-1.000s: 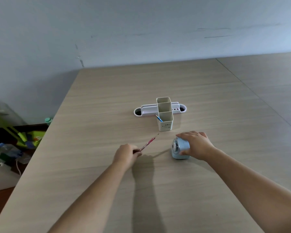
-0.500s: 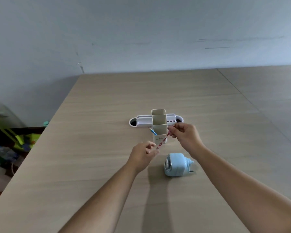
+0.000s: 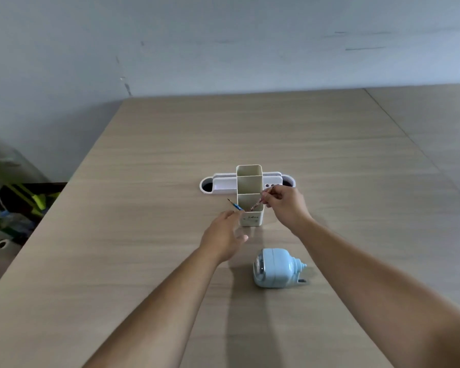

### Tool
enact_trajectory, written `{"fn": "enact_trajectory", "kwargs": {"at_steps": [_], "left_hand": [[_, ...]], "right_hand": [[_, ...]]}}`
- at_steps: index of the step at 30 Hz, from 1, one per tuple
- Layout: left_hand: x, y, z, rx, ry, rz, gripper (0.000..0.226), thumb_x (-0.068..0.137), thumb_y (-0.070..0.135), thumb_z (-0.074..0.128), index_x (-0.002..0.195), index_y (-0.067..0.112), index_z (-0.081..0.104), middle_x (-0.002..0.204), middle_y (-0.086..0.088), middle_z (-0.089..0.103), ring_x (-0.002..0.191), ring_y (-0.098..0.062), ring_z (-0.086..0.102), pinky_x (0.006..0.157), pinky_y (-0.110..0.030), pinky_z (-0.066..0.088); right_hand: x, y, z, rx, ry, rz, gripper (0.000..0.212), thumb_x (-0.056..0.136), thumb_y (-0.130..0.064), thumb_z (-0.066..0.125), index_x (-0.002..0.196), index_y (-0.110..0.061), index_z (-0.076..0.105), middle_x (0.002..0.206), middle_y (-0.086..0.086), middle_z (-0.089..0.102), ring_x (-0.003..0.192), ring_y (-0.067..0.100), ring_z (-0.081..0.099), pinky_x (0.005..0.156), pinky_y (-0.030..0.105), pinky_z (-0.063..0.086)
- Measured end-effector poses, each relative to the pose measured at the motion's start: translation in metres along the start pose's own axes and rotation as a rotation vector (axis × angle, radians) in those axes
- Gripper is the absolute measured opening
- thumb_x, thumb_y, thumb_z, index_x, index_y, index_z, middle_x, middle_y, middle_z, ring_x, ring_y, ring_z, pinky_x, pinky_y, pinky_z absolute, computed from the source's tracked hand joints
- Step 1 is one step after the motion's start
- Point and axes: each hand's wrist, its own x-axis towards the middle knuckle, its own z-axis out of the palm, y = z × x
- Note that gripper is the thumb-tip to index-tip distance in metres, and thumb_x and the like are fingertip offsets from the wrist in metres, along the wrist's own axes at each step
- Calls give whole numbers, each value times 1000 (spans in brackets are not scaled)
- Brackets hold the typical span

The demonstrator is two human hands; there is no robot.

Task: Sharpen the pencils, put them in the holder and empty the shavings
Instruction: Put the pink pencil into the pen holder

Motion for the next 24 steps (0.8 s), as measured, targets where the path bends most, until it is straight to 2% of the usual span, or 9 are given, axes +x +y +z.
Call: {"fn": "enact_trajectory", "kwargs": {"at_steps": [2, 4, 7, 10, 12, 15, 17, 20, 24], "left_hand": [[0, 0, 2, 25, 10, 14, 64, 85, 29, 64, 143, 25, 36, 146, 0, 39, 133, -21, 39, 106, -38, 39], [-1, 0, 2, 42, 18, 26, 65, 84, 29, 64, 142, 25, 37, 145, 0, 40, 132, -22, 40, 105, -38, 41], [-5, 1, 0, 42, 21, 32, 62, 84, 31, 64, 141, 30, 38, 142, 0, 42, 131, -21, 41, 103, -38, 42], [-12, 3, -2, 38, 18, 23, 63, 85, 33, 64, 141, 32, 36, 138, 0, 43, 128, -21, 43, 101, -37, 43], [-19, 7, -5, 30, 18, 25, 63, 85, 33, 64, 141, 31, 35, 139, 0, 43, 129, -21, 43, 102, -36, 42], [-29, 17, -8, 9, 32, 45, 62, 85, 34, 65, 140, 28, 36, 138, -2, 44, 128, -22, 44, 103, -36, 42], [-37, 26, -8, -24, 22, 80, 62, 83, 36, 66, 139, 26, 39, 138, -3, 45, 127, -21, 44, 104, -35, 40], [-48, 39, -2, -35, -51, 130, 65, 79, 41, 69, 137, 26, 41, 137, -1, 45, 129, -19, 42, 106, -34, 38], [-61, 47, 13, 107, -159, 157, 73, 75, 42, 72, 138, 27, 39, 141, 3, 42, 131, -18, 39, 106, -38, 39]], "right_hand": [[-3, 5, 6, 10, -48, 11, 12, 85, -14, 61, 76, -13, 69, 68, -7, 68, 64, 5, 60, 70, 23, 44], [-5, 8, 8, 29, -61, 25, 5, 83, -13, 64, 84, -14, 69, 64, -12, 66, 65, 4, 60, 68, 20, 43], [-12, 8, 3, 82, -1, 43, 32, 81, -17, 68, 112, -19, 61, 54, -16, 66, 72, 4, 61, 67, 19, 41], [-21, 6, -13, 100, 100, 37, 43, 79, -21, 70, 120, -24, 55, 63, -7, 65, 70, 10, 62, 65, 19, 42], [-30, 4, -26, 110, 135, 17, 33, 81, -20, 67, 113, -25, 58, 66, -2, 66, 62, 8, 60, 60, 19, 43], [-47, 4, -49, 143, 180, 9, 8, 85, -19, 61, 92, -20, 64, 64, -3, 68, 55, 9, 57, 56, 20, 43], [-64, 11, -64, 145, 165, 47, 8, 84, -16, 60, 78, -16, 64, 61, -1, 67, 53, 13, 55, 54, 23, 42], [-95, 34, -78, 17, 11, 155, 17, 80, -10, 59, 64, -14, 62, 57, 3, 66, 51, 17, 56, 49, 26, 42], [-132, 64, -71, -193, -303, 303, 16, 81, -12, 59, 64, -12, 61, 61, 4, 65, 48, 13, 58, 47, 25, 47]]}}
